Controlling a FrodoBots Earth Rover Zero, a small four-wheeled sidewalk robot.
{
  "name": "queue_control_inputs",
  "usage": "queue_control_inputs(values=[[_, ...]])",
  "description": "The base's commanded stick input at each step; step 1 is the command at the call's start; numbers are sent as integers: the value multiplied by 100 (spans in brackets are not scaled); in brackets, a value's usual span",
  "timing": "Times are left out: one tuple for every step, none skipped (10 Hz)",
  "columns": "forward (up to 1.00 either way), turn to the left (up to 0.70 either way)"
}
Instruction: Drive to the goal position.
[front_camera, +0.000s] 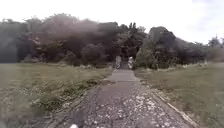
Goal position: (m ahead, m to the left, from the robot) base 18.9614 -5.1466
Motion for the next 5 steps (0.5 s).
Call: queue_control_inputs(values=[[85, 0], [85, -1], [85, -14], [85, -33], [85, -12]])
